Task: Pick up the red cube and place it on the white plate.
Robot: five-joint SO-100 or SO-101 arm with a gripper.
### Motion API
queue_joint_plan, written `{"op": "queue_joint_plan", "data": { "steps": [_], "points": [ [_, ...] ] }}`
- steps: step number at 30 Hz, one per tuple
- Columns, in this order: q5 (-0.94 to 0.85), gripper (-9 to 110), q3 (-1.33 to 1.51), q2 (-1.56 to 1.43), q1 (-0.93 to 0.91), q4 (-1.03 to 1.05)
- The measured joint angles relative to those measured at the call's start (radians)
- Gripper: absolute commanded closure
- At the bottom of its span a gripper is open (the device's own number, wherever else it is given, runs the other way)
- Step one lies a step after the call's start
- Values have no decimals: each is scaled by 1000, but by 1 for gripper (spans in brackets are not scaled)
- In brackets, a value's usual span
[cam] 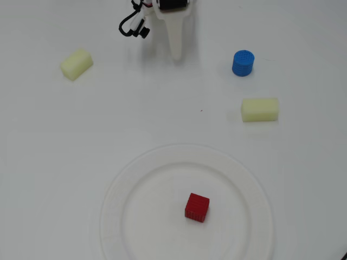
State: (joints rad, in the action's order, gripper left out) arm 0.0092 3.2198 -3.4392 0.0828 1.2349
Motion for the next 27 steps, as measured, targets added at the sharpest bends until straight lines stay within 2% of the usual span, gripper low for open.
{"op": "queue_joint_plan", "data": {
  "steps": [11,27],
  "points": [
    [63,102,2,0,0,3],
    [64,100,2,0,0,3]
  ]
}}
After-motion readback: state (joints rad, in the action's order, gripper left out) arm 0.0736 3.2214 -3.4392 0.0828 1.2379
